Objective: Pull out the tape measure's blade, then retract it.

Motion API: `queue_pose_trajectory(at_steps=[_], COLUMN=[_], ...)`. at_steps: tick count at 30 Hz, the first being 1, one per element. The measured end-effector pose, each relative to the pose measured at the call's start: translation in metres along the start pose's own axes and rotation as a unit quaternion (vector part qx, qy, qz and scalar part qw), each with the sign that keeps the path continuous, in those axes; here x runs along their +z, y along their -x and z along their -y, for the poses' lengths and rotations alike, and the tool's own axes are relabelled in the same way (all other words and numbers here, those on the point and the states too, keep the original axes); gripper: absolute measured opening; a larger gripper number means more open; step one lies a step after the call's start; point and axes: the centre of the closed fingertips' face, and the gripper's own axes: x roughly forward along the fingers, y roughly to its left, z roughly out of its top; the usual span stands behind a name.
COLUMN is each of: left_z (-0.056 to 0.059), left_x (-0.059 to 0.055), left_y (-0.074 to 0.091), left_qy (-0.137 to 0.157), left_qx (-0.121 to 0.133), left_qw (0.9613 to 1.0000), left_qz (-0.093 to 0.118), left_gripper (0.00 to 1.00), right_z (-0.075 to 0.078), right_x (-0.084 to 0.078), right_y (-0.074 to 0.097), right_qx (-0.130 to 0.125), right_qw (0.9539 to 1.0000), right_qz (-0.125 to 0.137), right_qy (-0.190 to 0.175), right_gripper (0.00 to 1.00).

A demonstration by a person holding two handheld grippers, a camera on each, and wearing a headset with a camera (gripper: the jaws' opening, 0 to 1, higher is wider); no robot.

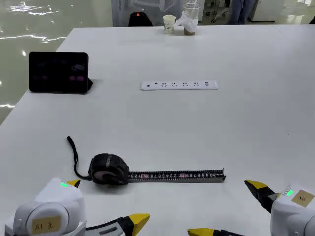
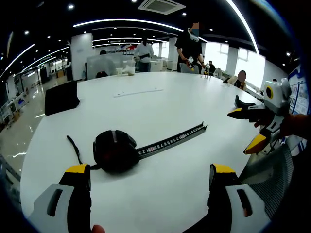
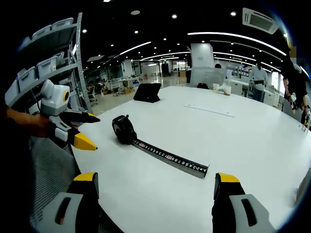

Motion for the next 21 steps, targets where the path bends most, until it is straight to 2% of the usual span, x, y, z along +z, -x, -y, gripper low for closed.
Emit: queue_pose_trajectory(at_steps=[11,21], left_z=[-0.005,-0.015], left_x=[-0.002,0.002], left_y=[-0.01,-0.02], left_qy=[0.001,0.003], left_qx=[0.001,0.006], left_qw=[1.0,0.9999], left_qz=[-0.005,-0.008], left_gripper=[0.99,0.99], right_z=[0.003,0.01], right_x=[-0.004,-0.006], right_y=[-0.004,-0.008], right_qx=[0.03,0.054], right_qw=[0.9991,0.9971], right_qz=[-0.017,-0.027], right_qy=[0.023,0.047], right_gripper=[0.99,0.99])
